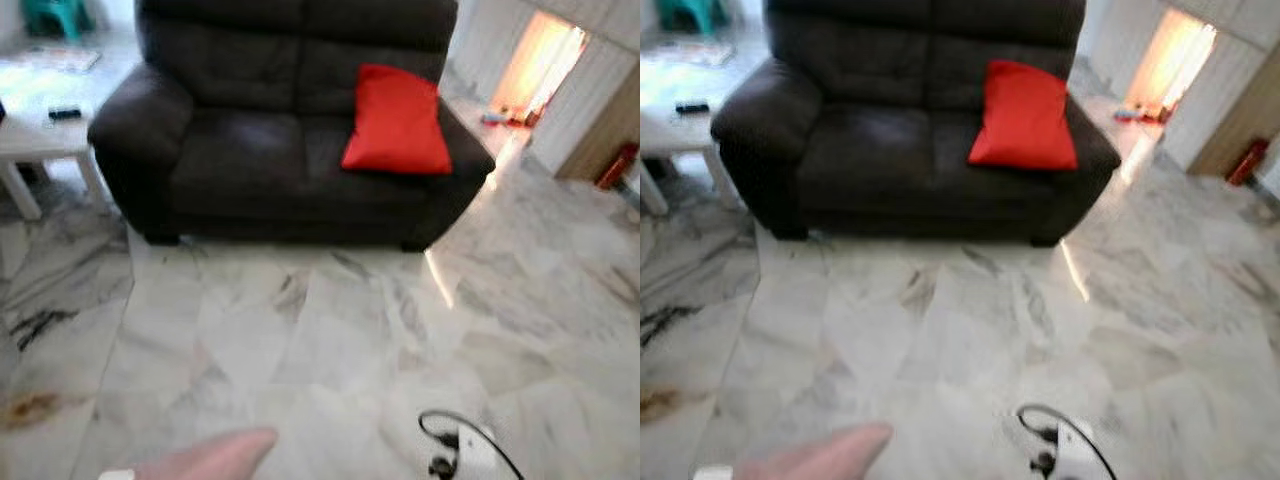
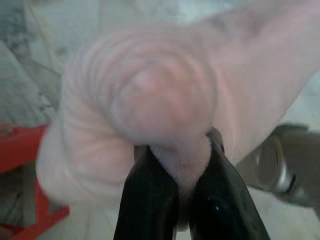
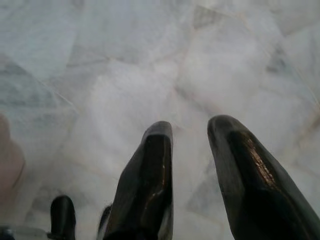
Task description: Move the pillow to the sofa from floor
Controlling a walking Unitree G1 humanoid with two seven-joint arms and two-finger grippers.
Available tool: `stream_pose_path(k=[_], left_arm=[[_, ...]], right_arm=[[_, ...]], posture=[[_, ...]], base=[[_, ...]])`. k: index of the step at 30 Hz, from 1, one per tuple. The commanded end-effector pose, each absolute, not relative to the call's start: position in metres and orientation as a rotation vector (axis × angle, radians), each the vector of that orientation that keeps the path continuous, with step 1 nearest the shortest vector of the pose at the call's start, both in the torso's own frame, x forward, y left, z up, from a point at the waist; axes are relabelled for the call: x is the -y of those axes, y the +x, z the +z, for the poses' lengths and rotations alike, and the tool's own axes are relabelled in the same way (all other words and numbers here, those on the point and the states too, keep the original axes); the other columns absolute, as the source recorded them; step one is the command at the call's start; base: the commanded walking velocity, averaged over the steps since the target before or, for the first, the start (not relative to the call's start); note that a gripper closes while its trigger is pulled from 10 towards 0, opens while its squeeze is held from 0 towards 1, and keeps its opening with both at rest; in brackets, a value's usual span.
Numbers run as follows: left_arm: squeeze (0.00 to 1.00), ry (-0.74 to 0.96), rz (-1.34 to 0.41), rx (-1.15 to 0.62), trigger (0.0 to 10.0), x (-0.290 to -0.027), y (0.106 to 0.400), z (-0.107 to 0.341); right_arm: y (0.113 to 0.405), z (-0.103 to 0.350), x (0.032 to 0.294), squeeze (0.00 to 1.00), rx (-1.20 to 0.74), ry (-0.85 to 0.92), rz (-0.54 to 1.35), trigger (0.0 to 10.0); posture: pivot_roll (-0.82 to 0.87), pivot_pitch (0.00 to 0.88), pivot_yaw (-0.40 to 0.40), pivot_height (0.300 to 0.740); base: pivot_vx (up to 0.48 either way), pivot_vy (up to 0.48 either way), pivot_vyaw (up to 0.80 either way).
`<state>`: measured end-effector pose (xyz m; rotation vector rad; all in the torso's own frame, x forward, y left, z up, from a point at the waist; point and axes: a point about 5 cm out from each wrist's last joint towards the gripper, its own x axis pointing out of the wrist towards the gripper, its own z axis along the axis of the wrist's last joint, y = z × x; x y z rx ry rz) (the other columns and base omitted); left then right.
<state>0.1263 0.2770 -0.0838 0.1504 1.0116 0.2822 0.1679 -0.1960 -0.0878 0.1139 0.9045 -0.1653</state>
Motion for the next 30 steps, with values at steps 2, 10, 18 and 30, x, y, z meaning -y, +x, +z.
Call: stream_pose_path(k=[2, 10, 18, 30], left_arm=[[0.00, 0.114, 0.213, -1.037, 10.0, -0.2963, 0.1296, -0.0753], [0.00, 0.120, 0.205, -1.039, 10.0, -0.2963, 0.1281, -0.0757], [0.00, 0.122, 0.206, -1.040, 10.0, -0.2964, 0.1277, -0.0758], [0.00, 0.115, 0.218, -1.034, 10.0, -0.2967, 0.1292, -0.0752]], right_arm=[[0.1404, -0.0912, 0.2353, 0.00, -0.923, 0.333, -0.300, 10.0], [0.1392, -0.0916, 0.2342, 0.00, -0.929, 0.309, -0.273, 10.0], [0.1390, -0.0914, 0.2345, 0.00, -0.927, 0.303, -0.257, 10.0], [0.1408, -0.0908, 0.2342, 0.00, -0.923, 0.316, -0.253, 10.0]], posture=[[-0.02, 0.000, -0.035, 0.740], [-0.02, 0.000, -0.033, 0.740], [-0.02, 0.000, -0.037, 0.740], [-0.02, 0.000, -0.042, 0.740]], base=[[0.300, 0.000, 0.00], [0.308, 0.000, 0.00], [0.315, 0.000, 0.76], [0.321, 0.000, 0.64]])
